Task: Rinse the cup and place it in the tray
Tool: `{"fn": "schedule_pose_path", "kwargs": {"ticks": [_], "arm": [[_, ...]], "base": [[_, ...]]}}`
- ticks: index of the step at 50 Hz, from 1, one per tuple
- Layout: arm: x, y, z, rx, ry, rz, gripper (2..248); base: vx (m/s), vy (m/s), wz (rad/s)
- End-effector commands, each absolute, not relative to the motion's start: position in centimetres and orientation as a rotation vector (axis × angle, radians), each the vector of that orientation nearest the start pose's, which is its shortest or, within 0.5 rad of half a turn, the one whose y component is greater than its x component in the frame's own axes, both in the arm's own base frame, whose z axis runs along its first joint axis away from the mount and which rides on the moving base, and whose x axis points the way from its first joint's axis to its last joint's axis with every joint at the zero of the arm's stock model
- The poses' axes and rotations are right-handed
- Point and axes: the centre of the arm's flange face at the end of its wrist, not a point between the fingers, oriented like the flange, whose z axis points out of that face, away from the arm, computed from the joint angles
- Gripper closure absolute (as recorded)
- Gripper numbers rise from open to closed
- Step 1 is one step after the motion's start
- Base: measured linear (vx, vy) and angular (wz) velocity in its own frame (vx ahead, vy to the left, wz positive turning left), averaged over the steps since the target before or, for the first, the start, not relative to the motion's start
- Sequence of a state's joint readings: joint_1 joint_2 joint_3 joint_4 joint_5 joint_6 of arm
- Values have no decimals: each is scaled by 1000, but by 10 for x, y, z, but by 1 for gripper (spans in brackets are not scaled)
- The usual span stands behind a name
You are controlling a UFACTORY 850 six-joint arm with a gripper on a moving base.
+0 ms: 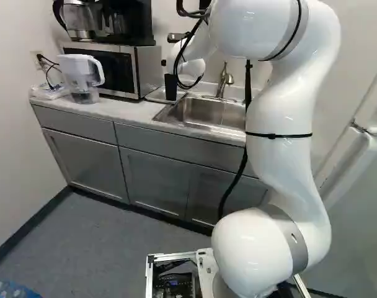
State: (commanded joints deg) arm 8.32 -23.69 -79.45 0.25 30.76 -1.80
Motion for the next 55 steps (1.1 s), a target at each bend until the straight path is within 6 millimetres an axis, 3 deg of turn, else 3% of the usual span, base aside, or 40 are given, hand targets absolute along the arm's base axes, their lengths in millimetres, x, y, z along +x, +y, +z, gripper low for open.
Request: {"fn": "schedule_pose_path", "kwargs": {"ticks": [55], "arm": [[683,9,650,-2311,-46,-2142,3]], "base": [[0,0,0]]}}
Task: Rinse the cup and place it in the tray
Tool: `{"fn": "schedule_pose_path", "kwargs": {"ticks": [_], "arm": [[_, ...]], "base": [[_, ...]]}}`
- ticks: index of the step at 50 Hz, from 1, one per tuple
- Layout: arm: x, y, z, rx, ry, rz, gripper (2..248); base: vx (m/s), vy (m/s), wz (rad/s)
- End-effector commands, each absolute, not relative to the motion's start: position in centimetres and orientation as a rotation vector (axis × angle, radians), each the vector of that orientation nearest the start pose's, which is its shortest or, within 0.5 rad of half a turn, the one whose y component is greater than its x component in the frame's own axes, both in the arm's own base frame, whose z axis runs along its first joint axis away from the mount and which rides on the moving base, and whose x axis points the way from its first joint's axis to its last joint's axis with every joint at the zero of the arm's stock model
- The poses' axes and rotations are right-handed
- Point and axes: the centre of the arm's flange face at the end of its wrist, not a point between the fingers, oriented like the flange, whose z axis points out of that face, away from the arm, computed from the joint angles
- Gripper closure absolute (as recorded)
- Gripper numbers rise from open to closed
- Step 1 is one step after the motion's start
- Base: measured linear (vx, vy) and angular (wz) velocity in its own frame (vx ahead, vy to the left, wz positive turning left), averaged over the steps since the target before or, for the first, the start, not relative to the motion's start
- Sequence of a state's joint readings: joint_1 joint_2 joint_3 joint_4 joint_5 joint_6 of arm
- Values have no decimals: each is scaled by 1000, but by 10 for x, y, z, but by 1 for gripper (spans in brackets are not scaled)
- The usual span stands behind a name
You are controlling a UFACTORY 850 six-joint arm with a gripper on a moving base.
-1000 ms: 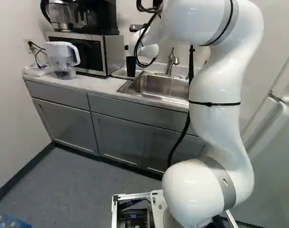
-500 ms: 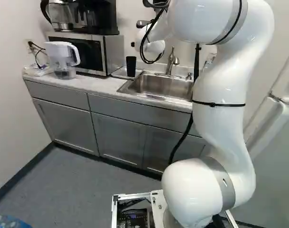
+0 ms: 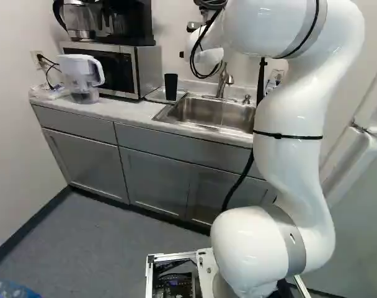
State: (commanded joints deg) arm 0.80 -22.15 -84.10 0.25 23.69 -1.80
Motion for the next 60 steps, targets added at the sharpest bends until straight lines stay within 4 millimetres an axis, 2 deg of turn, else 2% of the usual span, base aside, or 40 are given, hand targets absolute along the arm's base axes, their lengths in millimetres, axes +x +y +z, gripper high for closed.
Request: {"fn": "schedule_pose_path", "kwargs": {"ticks": [24,39,60], "arm": [[700,-30,669,-2354,19,-2152,3],[704,-54,682,-2369,60,-2170,3],[704,-88,678,-2429,118,-2145,3]], "base": [[0,0,0],[0,0,0],[0,0,0]]}}
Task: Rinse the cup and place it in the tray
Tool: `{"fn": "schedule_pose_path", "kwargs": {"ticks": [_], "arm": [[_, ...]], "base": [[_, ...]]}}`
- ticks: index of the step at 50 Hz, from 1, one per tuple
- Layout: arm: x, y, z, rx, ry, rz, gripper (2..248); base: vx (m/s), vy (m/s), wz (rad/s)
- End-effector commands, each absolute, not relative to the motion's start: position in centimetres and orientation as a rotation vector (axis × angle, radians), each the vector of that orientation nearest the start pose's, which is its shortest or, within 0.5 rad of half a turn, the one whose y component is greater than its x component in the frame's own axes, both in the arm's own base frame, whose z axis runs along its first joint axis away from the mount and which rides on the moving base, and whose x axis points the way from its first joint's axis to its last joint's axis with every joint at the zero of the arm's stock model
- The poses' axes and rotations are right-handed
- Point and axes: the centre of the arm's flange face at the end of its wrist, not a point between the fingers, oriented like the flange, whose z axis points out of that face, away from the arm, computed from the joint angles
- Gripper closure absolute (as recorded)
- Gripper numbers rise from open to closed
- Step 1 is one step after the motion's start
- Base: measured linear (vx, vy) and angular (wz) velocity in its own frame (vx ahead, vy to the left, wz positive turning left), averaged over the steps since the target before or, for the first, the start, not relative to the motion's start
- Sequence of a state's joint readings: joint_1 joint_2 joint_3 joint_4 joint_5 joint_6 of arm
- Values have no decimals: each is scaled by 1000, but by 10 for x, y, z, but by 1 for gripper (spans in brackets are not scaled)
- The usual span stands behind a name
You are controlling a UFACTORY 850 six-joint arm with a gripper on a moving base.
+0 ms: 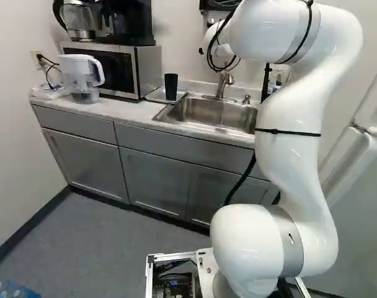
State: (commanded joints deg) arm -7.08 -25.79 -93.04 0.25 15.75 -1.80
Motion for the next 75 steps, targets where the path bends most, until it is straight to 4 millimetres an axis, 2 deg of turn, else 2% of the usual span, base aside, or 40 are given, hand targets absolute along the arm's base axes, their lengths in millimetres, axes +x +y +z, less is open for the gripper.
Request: {"fn": "schedule_pose_path", "kwargs": {"ticks": [17,57,75], "arm": [[704,-90,673,-2479,125,-2085,3],[701,-82,663,-2595,116,-1915,3],[685,-80,663,-2618,117,-1881,3]], "base": [[0,0,0],[0,0,0],[0,0,0]]}}
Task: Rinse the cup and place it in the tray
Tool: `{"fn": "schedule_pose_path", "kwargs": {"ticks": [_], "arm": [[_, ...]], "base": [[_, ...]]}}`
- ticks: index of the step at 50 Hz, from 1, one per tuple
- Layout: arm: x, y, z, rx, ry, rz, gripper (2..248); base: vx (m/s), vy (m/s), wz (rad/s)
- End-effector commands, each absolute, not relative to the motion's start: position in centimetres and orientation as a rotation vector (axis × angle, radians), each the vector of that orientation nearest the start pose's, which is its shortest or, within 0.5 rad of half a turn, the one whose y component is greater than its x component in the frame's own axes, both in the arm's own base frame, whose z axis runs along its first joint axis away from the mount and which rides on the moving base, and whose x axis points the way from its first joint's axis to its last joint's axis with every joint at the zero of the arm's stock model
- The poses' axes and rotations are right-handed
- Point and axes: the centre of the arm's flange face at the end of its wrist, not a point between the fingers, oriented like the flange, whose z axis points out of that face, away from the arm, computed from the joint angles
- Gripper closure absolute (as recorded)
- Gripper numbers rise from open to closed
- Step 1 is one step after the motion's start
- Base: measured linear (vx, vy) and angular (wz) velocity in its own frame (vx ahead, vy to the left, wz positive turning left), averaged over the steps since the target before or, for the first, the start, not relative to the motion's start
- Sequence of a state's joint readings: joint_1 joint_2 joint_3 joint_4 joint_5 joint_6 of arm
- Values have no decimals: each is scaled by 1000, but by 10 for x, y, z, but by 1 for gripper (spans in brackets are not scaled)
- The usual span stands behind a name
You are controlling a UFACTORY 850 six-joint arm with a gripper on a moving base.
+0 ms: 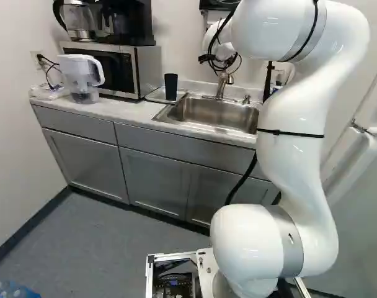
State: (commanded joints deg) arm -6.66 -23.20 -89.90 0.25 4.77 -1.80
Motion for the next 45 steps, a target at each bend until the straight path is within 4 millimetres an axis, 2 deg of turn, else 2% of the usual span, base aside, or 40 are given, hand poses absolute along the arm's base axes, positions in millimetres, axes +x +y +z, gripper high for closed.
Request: {"fn": "schedule_pose_path", "kwargs": {"ticks": [12,23,45], "arm": [[674,-80,665,-2622,120,-1876,3],[668,-84,670,-2580,128,-1944,3],[627,-93,674,-2605,158,-1928,3]], "base": [[0,0,0],[0,0,0],[0,0,0]]}}
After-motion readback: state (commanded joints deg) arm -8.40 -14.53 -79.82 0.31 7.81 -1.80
